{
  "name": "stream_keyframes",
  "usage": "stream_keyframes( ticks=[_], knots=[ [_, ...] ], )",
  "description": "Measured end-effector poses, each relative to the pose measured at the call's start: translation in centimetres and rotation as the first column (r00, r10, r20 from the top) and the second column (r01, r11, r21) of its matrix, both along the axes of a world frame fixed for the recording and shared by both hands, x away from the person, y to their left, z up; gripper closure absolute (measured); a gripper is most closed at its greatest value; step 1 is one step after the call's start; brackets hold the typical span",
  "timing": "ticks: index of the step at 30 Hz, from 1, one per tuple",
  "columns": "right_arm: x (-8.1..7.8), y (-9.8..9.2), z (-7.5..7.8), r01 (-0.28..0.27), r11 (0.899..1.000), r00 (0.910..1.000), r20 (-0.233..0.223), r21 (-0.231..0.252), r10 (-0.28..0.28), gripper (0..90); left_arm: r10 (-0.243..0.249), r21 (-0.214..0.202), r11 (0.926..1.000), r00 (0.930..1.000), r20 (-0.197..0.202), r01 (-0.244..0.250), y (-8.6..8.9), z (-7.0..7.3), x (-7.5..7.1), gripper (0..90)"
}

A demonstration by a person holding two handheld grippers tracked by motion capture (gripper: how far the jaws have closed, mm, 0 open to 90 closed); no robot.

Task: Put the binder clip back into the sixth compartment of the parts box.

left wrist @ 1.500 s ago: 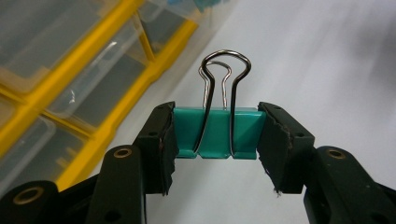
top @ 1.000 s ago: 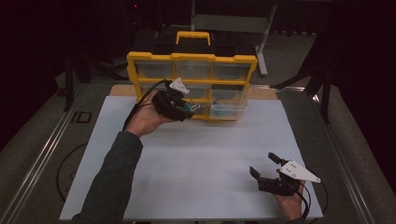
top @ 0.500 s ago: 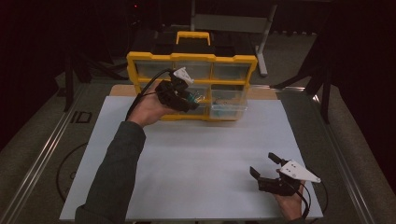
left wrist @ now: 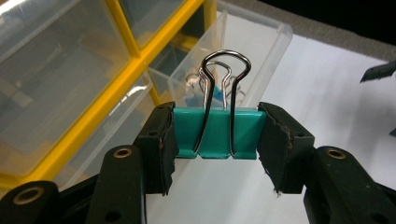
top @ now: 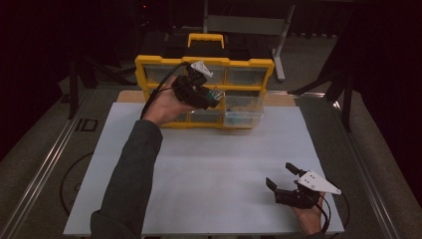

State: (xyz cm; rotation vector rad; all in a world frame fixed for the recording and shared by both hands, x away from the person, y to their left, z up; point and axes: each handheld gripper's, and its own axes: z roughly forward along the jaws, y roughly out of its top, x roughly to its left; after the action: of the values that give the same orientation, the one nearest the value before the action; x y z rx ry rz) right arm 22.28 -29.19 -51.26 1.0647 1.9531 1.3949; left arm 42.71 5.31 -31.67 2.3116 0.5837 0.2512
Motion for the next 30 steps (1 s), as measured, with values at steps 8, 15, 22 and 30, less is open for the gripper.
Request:
stream_keyframes(
  ticks=[8,15,22,30],
  knots=[
    [0.0,0.0,0.0,0.000,1.000,1.0000,-0.004,0.006,0.000,9.5,0.014,0.000,0.9999,0.9998,0.011,-0.014,-0.9,0.7,0.5,50.0],
    [0.0,0.1,0.0,-0.001,1.000,1.0000,-0.004,0.010,0.001,9.5,0.011,0.004,0.9999,0.9998,0.014,-0.011,-1.9,1.0,0.7,50.0],
    [-0.1,0.1,0.1,-0.001,1.000,1.0000,-0.003,0.008,0.001,9.5,0.002,0.013,0.9999,0.9997,0.023,-0.002,-2.8,1.4,0.8,50.0],
    [-0.1,0.0,0.1,0.001,1.000,1.0000,-0.001,0.011,-0.001,9.5,-0.016,0.027,0.9995,0.9997,0.016,0.016,-4.8,0.8,1.2,50.0]
  ],
)
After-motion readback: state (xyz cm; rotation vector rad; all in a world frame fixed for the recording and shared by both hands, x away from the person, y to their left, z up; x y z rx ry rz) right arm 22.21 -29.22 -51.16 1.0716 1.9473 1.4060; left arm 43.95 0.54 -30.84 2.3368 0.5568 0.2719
